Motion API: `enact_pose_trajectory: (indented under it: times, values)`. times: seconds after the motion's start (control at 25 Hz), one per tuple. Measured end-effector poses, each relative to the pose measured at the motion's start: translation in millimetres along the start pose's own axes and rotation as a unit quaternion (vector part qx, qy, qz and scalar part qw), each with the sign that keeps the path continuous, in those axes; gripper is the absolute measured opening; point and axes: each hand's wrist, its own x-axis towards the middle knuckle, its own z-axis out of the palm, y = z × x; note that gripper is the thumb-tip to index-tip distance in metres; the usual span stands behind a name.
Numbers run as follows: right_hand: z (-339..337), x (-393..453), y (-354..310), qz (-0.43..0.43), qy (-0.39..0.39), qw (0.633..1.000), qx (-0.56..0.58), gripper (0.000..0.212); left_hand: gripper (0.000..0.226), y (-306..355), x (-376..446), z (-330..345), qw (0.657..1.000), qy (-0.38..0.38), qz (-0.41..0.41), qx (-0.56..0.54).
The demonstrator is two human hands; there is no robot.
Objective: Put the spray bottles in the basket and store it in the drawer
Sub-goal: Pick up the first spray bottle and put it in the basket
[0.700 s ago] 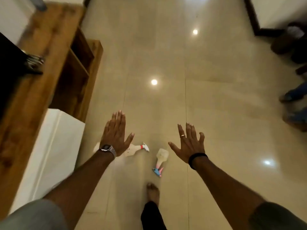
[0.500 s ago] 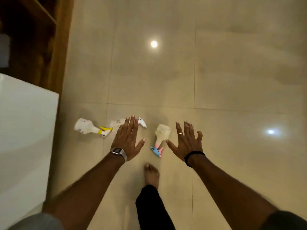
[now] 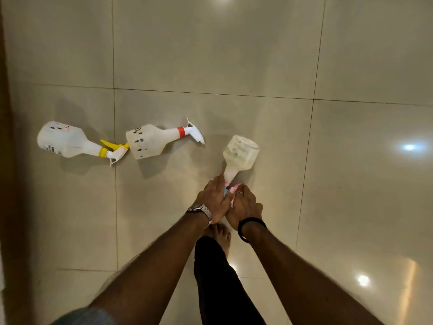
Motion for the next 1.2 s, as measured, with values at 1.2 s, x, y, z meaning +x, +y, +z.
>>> enact_pose_trajectory:
  times: [1.2]
  values:
    - [-73.5, -411.4, -386.6, -0.325, -0.106, 0.896, -0.282, 0.041, 0.047, -108.0, -521.4, -290.8, 0.923, 0.118, -0.199, -0.308]
